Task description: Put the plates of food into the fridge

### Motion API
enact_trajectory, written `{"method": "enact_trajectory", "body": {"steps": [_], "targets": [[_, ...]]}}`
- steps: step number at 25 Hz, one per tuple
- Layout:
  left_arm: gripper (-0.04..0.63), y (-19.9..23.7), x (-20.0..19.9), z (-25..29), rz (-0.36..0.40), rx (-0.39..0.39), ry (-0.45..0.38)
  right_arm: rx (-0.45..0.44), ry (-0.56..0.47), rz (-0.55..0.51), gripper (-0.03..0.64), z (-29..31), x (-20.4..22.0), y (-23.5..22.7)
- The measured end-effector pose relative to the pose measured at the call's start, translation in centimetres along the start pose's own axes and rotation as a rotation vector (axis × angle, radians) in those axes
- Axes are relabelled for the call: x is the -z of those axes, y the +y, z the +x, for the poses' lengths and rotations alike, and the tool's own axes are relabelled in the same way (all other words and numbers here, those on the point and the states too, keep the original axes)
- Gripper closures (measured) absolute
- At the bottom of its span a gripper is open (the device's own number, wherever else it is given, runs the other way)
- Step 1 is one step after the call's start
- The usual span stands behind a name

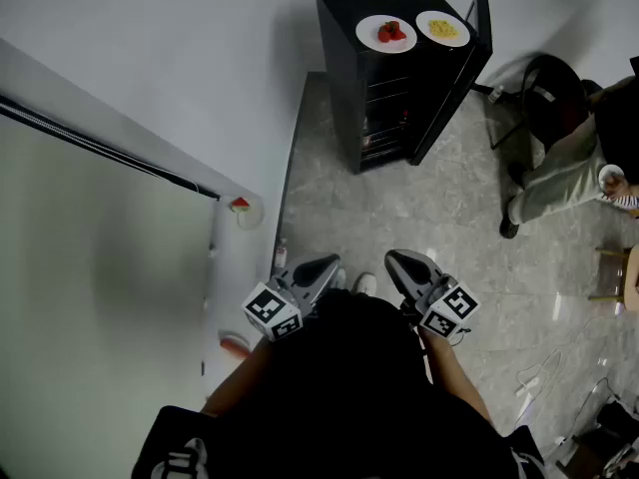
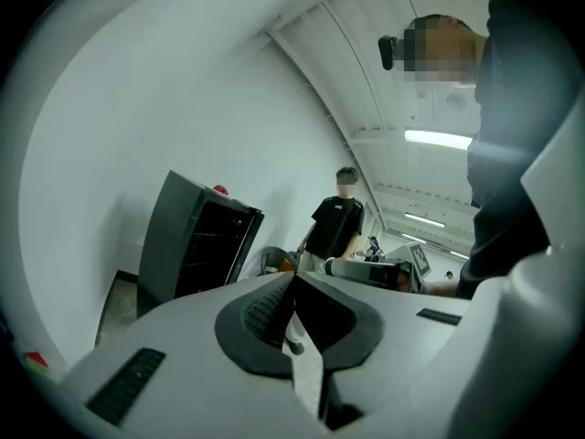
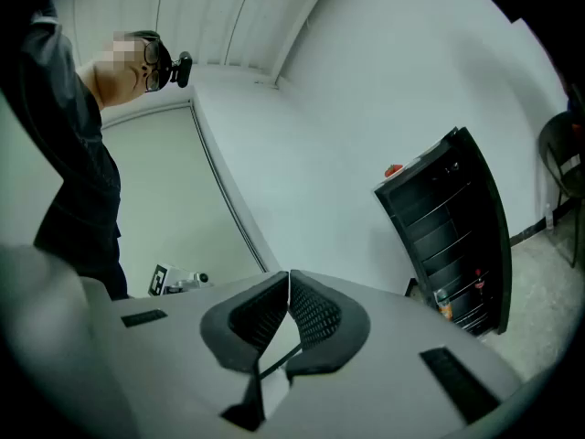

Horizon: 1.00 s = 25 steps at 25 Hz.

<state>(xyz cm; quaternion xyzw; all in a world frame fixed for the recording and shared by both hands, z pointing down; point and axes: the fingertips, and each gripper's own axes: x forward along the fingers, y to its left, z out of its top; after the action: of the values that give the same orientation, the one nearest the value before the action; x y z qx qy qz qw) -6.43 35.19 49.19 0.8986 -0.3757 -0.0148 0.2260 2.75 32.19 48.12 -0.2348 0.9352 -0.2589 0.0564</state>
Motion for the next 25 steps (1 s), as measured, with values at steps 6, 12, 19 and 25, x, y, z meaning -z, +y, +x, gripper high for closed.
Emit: {"method": "enact_trajectory", "body": {"steps": [6,12,19,25], "targets": [[0.572,0.4,-1.3,0.6,0.022,-0.040,-0.022,0.021,-0.043,-0.021,0.589,-1.2,-1.4,0.8],[0.571,0.0,-1.6,1.1,0.044,-0.052,-0.020,0.023,-0.056,-0.014,0.588,-2.4,-1.5,0.5],[0.571,-0.7,-1.6,2.4,0.022,-0.111,-0.053,-0.026,-0.058,-0.011,0.588,-4.3,-1.7,-0.7],[0.572,-1.5,-2.5,3.5,0.075,-0.140,-0.044,-0.072,-0.078,-0.016,0.589,-5.3,-2.6,-1.7]]}}
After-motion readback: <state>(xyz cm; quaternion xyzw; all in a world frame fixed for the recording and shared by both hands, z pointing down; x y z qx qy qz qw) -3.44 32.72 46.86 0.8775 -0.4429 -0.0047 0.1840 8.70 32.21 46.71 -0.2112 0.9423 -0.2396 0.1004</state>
